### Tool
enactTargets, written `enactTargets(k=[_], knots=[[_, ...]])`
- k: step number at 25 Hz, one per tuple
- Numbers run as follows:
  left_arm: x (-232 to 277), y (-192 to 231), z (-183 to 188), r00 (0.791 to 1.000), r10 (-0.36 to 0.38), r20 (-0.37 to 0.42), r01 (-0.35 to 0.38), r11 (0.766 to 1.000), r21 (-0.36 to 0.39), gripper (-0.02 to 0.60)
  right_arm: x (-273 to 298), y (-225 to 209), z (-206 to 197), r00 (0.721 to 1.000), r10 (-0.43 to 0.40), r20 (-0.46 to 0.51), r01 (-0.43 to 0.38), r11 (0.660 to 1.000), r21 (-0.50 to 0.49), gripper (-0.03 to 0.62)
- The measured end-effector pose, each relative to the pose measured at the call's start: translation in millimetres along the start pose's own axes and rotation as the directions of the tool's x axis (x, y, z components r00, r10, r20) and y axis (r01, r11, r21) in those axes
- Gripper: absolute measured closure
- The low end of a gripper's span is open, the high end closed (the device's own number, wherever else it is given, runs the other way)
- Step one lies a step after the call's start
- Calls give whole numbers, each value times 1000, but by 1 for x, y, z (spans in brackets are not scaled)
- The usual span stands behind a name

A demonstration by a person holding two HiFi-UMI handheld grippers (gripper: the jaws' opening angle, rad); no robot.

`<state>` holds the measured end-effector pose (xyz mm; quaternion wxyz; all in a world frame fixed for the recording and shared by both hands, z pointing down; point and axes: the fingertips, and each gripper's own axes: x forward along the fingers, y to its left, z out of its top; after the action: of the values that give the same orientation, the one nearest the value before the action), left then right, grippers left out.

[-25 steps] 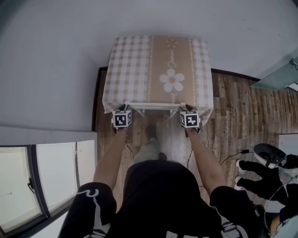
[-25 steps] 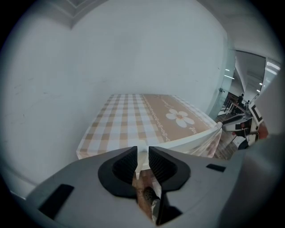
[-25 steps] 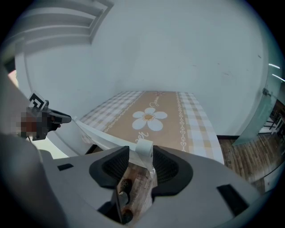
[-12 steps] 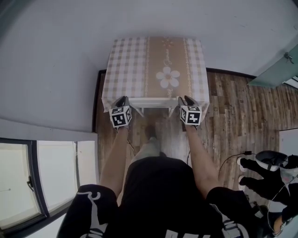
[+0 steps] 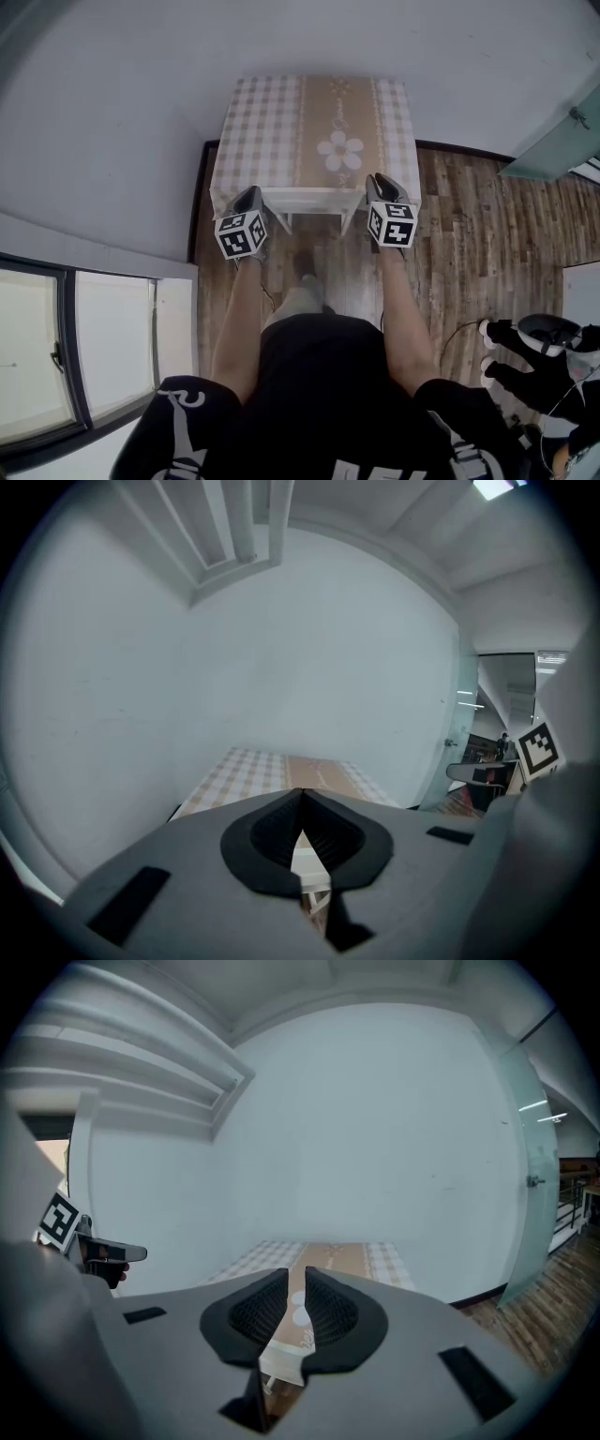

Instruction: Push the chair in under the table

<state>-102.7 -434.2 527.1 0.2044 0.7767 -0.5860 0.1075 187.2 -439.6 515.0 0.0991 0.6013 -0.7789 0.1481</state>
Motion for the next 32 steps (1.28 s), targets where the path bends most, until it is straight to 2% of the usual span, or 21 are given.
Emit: enactTargets(k=[7, 14, 32], knots=[[-32, -14, 20, 995, -71, 64, 71, 998, 2, 557, -32, 17, 10, 998, 30, 48, -29, 999, -19, 565], [-55, -24, 4, 989, -136, 62, 134, 990, 35, 557, -51, 40, -15, 998, 52, 16, -52, 998, -42, 579], [-95, -11, -18, 988, -136, 73, 134, 990, 38, 557, -71, 82, -34, 996, 87, -3, -87, 994, -62, 579]])
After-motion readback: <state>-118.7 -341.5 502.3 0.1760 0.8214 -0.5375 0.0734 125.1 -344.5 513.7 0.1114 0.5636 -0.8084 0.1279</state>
